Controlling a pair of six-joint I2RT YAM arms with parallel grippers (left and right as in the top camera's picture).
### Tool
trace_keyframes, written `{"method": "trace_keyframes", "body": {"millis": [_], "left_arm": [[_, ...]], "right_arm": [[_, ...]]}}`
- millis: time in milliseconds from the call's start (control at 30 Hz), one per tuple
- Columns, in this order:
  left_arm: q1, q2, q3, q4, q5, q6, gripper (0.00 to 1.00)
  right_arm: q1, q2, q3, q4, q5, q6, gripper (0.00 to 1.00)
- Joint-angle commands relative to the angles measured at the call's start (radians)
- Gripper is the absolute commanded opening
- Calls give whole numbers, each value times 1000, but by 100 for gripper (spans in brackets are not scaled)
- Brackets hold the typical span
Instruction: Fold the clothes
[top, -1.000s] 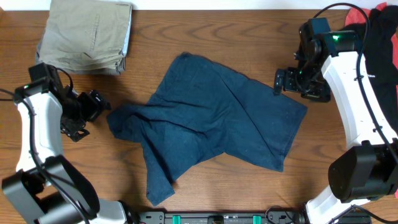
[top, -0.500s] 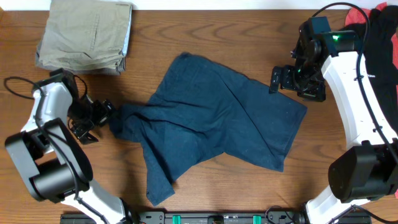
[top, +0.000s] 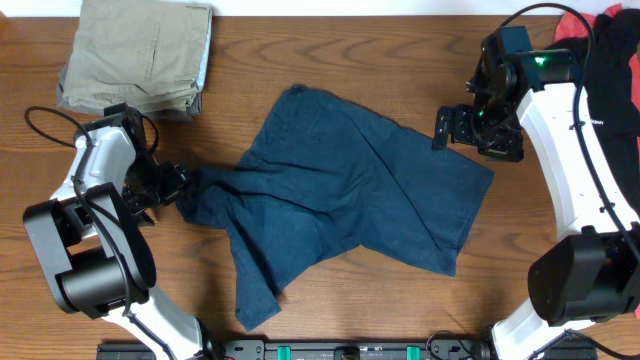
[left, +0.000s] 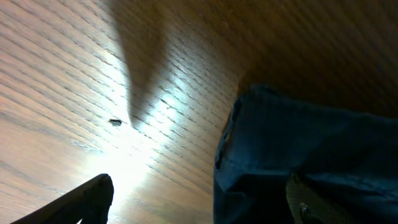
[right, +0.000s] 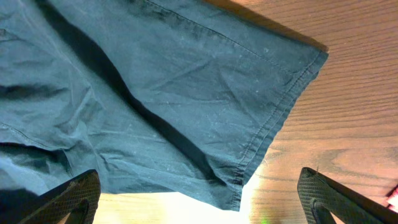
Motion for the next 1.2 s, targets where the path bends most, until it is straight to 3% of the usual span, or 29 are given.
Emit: {"method": "trace_keyframes", "body": {"millis": [0,400,533,667,700,1033,1167], "left_arm": [[1,10,-19,3,-13,-8,89],[1,93,-25,14,10,-8,81],[1,104,-24,21,11,-4,53],[1,103,-24,22,11,-4,19],[1,101,-24,21,11,-4,6],[1,-26,63,-77,59,-5,6],[1,-133,68,-76,94,-5,6]], "right_arm": [[19,-5,-4,1,-7,-16,99],[19,-5,-4,-2,-7,-16,99],[19,-5,-4,-2,-7,-16,99],[19,-5,-4,-1,-7,-16,99],[19,-5,-3,-1,-7,-16,99],[20,-5,-4,-4,-31,-17,99],[43,-5,-4,-11,-223,-175,99]]}}
